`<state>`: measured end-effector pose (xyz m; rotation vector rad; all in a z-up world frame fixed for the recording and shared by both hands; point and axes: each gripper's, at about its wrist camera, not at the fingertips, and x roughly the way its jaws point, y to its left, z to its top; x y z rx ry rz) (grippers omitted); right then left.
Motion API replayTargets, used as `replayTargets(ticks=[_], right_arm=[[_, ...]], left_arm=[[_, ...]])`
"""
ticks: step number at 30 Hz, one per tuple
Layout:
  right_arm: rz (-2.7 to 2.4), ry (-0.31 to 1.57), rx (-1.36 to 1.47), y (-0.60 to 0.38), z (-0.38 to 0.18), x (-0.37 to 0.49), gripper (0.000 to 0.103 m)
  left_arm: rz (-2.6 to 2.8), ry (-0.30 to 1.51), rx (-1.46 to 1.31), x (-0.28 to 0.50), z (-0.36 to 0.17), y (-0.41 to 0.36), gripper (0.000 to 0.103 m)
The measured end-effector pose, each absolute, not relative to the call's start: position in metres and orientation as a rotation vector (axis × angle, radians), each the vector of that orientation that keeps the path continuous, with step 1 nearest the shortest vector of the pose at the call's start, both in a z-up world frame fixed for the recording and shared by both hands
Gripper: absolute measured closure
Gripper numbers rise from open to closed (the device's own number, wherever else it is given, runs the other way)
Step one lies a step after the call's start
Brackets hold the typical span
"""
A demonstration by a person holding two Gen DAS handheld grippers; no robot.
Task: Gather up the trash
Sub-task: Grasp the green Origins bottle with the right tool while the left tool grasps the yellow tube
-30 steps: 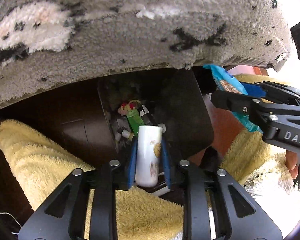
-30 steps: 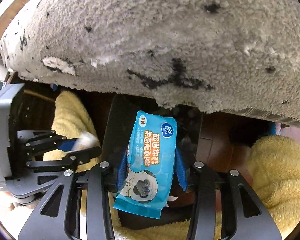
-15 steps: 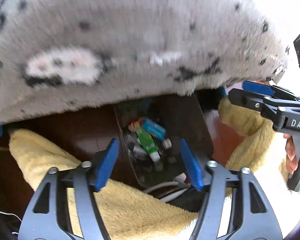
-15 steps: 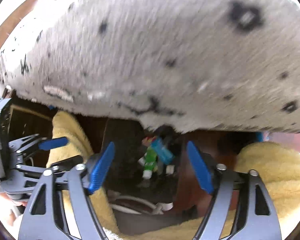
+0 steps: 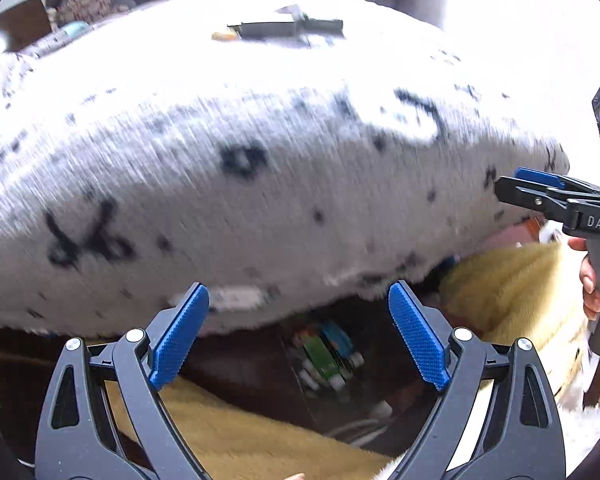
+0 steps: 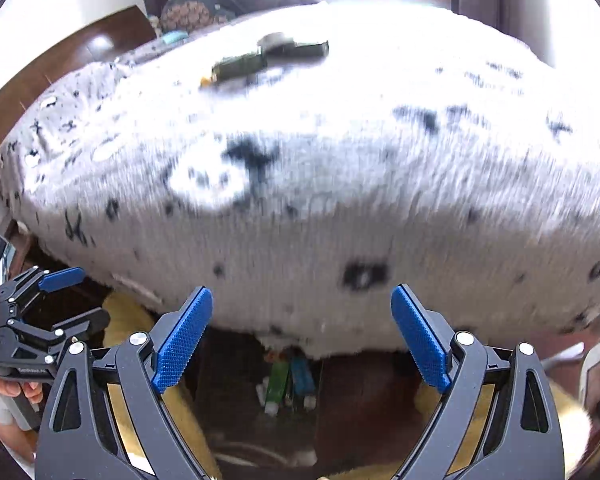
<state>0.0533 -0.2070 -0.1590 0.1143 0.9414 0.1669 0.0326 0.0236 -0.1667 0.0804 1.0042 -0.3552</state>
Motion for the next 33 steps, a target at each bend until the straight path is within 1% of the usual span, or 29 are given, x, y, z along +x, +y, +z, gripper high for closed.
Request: replayTargets(ticks=[8,14,21,33], right_arm=[[0.179,0.843,0.073,-0.201,-0.119,0.086,0.012],[0.158,0.838,0.052,-0.194,-0.112,0.122,0.011],[0.146,0.866,0.064,-0.197,-0.122,0.169,0.011],[0.083,0.927,0.026,-0.206,-0.148,0.268,0.011]], left_arm=[[-0.302,0.912,0.083,0.066,-0.132,0.038,0.016],[-0.269,0.894,0.087,0.096,-0.123,0.049,0.016],[-0.241,0.908,0.094,0.147,-0.128,0.051,0.016],[-0.245,0.937,0.118,0.238,-0.144,0.026,0.016]])
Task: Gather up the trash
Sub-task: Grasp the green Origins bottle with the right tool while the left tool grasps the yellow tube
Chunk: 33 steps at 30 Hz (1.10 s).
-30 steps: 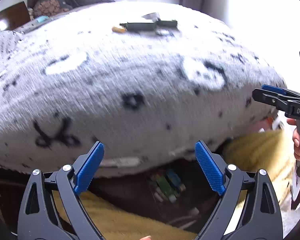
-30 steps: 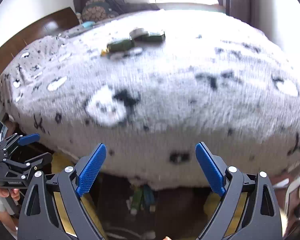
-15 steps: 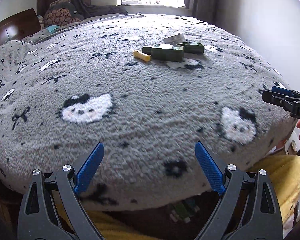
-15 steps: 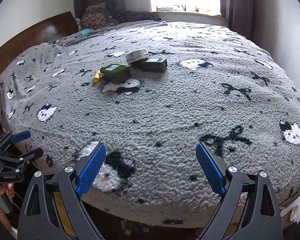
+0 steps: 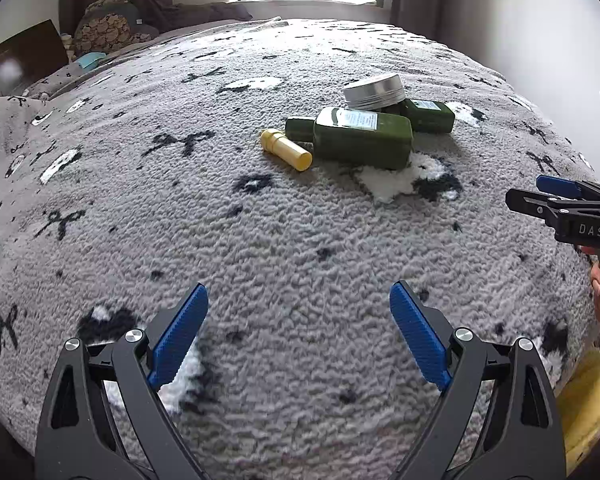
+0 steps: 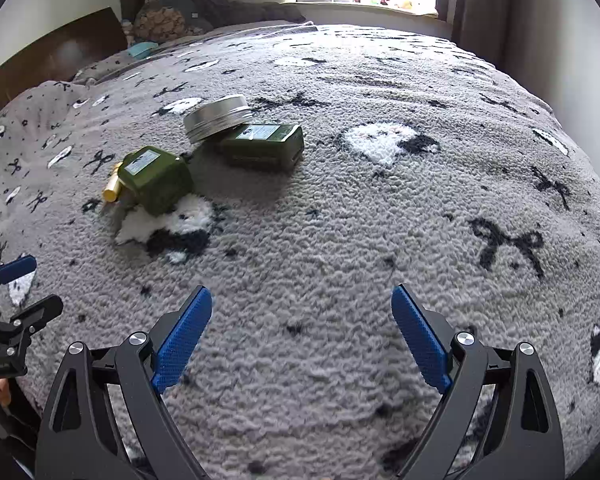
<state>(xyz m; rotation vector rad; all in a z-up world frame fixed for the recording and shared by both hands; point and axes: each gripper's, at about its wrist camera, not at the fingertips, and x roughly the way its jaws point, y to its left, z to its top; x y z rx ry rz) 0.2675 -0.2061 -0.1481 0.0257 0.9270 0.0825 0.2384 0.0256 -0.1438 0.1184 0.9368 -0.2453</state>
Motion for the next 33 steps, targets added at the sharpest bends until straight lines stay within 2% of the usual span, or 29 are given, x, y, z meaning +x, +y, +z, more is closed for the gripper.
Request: replayTargets(ticks=[4,11,16,18,20,21,24,27,28,30,32,33], right_arm=[[0.094,0.935,0.003,-0.204,-0.154,0.291,0.011],[0.096,0.928,-0.036,-0.195,-0.159,0.332,0.011],[0.089,0.931,-0.081,-0.185,-0.161,0.364,0.011],[0.078,0.922,-0.110,-0.179,-0.161,0.376,0.011],[0.083,0.908,-0.145,-0.171,-0.160,0.388,0.003],[0.094,0.906,-0.163,-0.167,-0.161,0.394,0.004],[0.122,0.913,-0.197,-0.159,-0.164,0.410,0.004],[0.155,0.921,-0.196,-0.156,-0.166,0.422,0.004],[0.167,0.927,-0.188,-0.156,-0.166,0.424,0.005],[0.208,0.943,-0.160,-0.157,-0.168,0.424,0.019],[0.223,0.938,-0.152,-0.157,-0.167,0.420,0.038],[0.223,0.937,-0.153,-0.157,-0.166,0.417,0.038]], left_arm=[[-0.237,0.944,0.117,0.267,-0.149,0.021,0.017],[-0.221,0.944,0.081,0.314,-0.151,0.015,0.027],[-0.200,0.954,0.057,0.343,-0.152,0.012,0.028],[-0.200,0.960,0.058,0.353,-0.153,0.011,0.028],[-0.196,0.966,0.065,0.362,-0.155,0.010,0.028],[-0.190,0.972,0.064,0.367,-0.156,0.010,0.028],[-0.188,0.984,0.050,0.380,-0.159,0.014,0.033],[-0.185,0.989,0.044,0.388,-0.160,0.016,0.043],[-0.186,0.991,0.042,0.390,-0.161,0.017,0.048],[-0.188,0.992,0.044,0.390,-0.161,0.018,0.055],[-0.189,0.987,0.053,0.387,-0.160,0.019,0.069],[-0.187,0.982,0.062,0.384,-0.160,0.019,0.073]])
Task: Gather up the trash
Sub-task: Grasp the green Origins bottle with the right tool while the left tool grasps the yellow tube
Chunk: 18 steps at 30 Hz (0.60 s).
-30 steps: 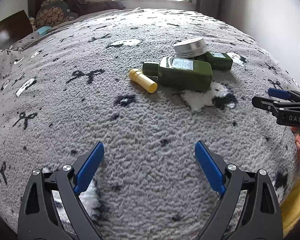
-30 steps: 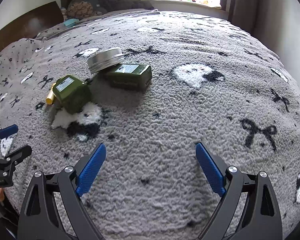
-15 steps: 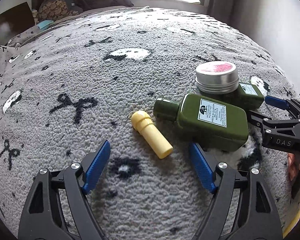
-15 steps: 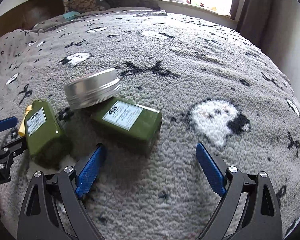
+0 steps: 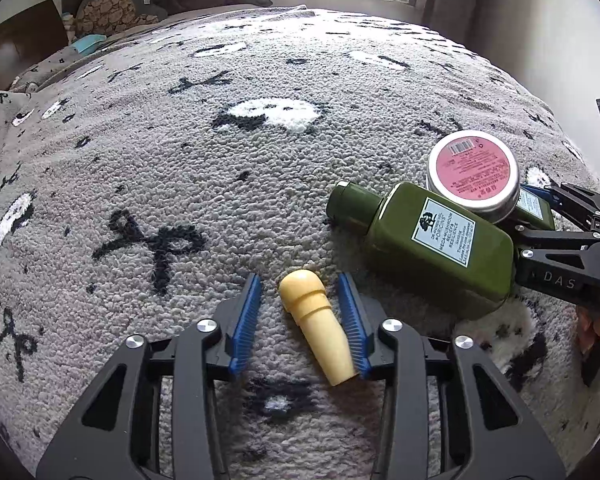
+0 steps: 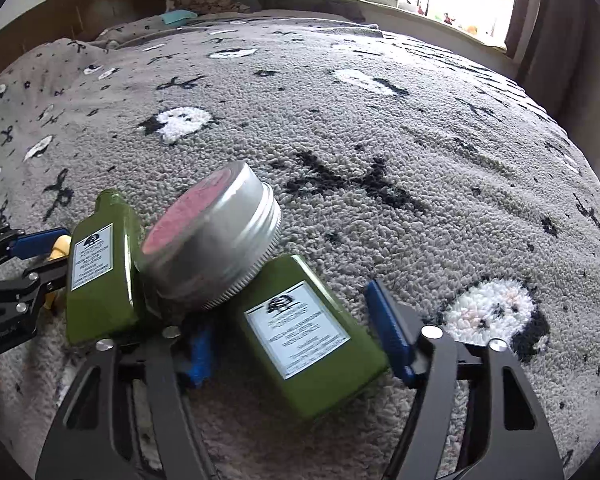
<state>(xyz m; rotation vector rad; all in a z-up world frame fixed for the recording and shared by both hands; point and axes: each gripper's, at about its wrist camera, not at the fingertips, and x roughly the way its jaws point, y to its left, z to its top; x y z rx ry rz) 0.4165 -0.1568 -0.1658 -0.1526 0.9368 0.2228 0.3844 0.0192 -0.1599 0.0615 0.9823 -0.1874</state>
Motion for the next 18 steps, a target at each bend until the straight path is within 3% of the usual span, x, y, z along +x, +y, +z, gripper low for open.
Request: replayTargets(ticks=[1,18], right_arm=[[0.220,0.937,-0.152,-0.157,-0.165,0.413,0.038],[0.194,0.975,-0.101,-0.185,-0.152,0.278,0.038]], left_arm=[[-0.186,0.980,0.072,0.382,-0.160,0.019,0.082],[-0.253,0.959,0.113,0.265,-0.143,0.018,0.084]])
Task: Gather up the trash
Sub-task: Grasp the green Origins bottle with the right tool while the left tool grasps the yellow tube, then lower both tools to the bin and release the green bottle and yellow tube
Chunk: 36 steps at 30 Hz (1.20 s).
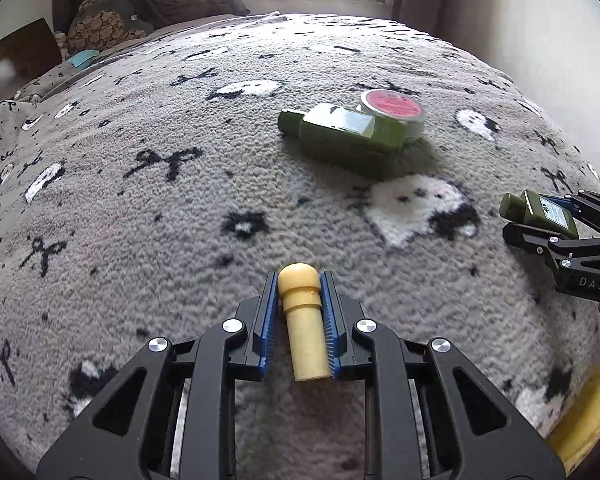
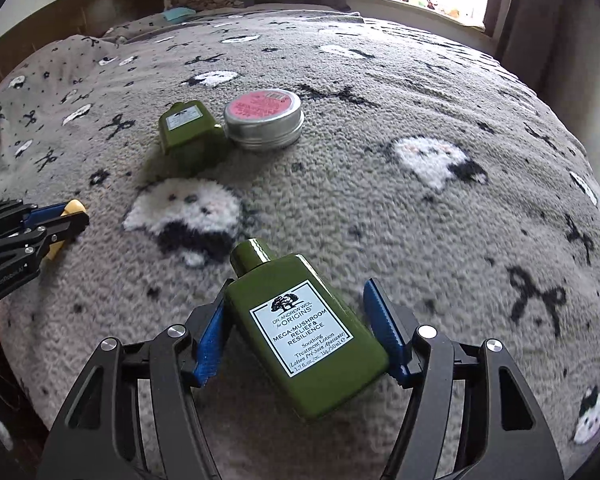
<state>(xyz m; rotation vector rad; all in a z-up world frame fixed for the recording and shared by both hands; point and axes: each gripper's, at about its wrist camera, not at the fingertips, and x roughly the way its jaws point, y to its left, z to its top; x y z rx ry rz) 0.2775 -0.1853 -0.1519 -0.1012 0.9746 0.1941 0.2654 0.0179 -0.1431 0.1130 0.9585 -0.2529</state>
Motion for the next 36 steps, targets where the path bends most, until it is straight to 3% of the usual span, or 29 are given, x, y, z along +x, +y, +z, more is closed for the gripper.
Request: replayTargets(ticks=[21,36], right_arm=[[0.197,0.863,-0.018,-0.204,-0.128,0.082,0.038],[0.233,0.942,0.017,-0.191,-0.168,0.021,0.038]], left_arm=[[-0.419,0.876,0.112,0.069,-0.116,-0.023,0.084],[-0.468,0.977,0.105,0.004,-0.160,-0.027,0.084]])
